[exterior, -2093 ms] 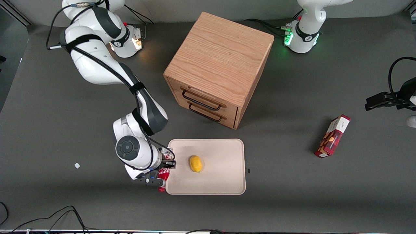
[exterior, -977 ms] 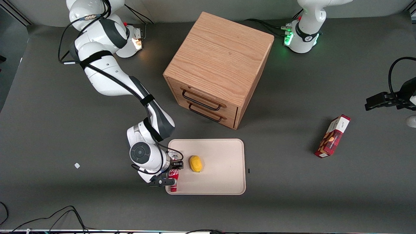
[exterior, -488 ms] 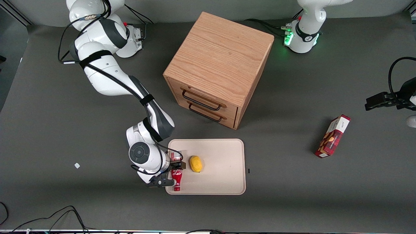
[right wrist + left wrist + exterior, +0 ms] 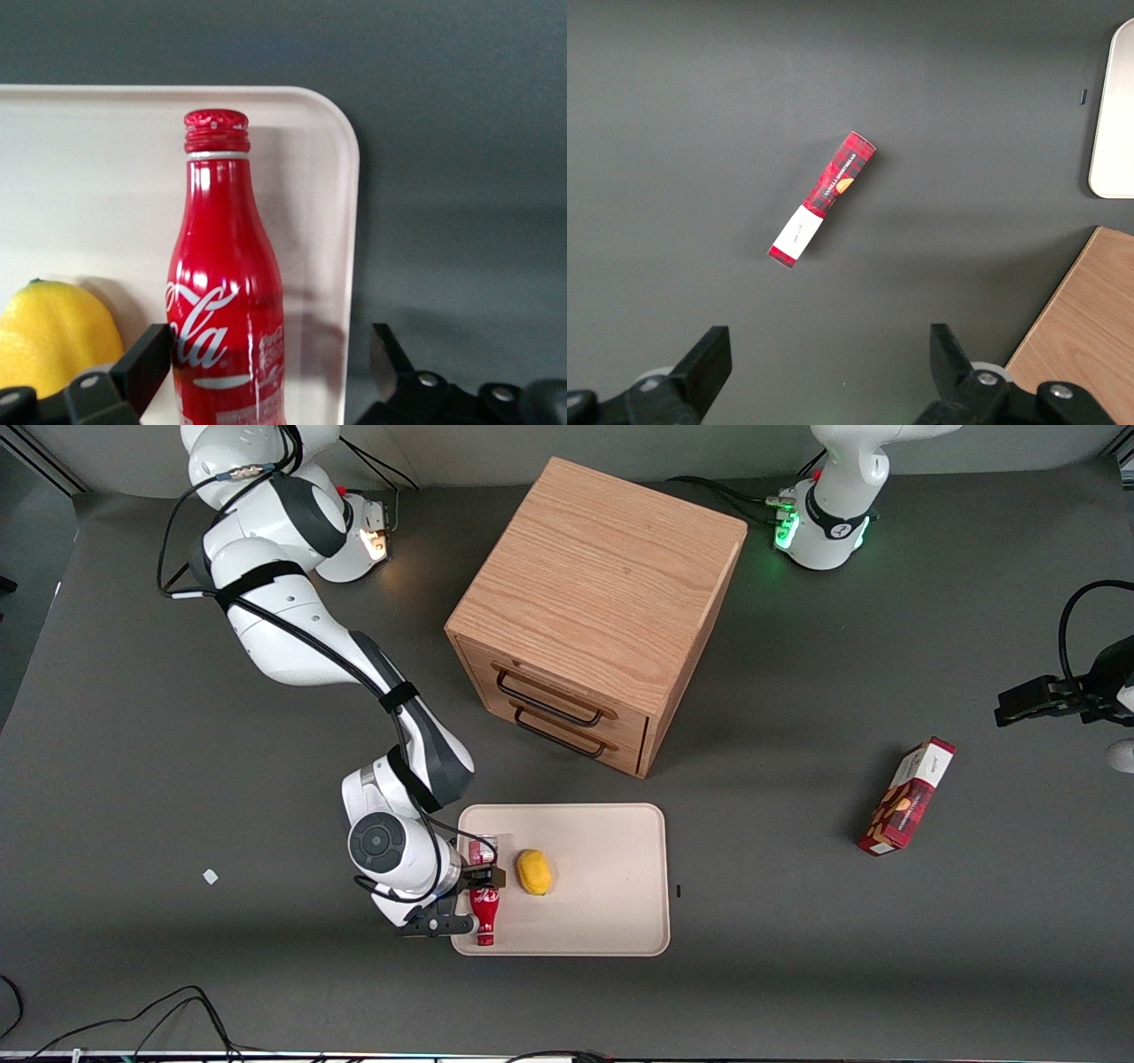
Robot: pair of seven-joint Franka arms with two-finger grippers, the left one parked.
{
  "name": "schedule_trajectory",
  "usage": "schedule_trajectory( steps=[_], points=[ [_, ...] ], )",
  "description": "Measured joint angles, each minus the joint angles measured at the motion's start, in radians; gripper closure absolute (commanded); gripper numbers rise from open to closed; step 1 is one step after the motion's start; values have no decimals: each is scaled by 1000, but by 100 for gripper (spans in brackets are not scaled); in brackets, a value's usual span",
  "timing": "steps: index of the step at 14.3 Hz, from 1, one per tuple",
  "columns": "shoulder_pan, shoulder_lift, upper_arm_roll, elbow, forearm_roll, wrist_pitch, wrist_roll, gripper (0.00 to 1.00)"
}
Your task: Place coke bottle on tray
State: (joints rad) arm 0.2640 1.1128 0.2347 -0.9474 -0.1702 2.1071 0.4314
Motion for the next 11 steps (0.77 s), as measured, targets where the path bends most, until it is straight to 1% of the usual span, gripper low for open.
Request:
schedule_trajectory(
  steps=[2,3,5,7,9,11],
  points=[
    [-2,-18,0,17,4,-60,1,0],
    [-6,-37,0,26,17,-92,2,0],
    [-25,-105,0,34,48,-184,2,0],
    [-65,-194,6,19,58,-292,2,0],
    [-107,-290,13,-39,64,-353,1,0],
    [-144,-390,16,-141,67,-386,1,0]
  ],
)
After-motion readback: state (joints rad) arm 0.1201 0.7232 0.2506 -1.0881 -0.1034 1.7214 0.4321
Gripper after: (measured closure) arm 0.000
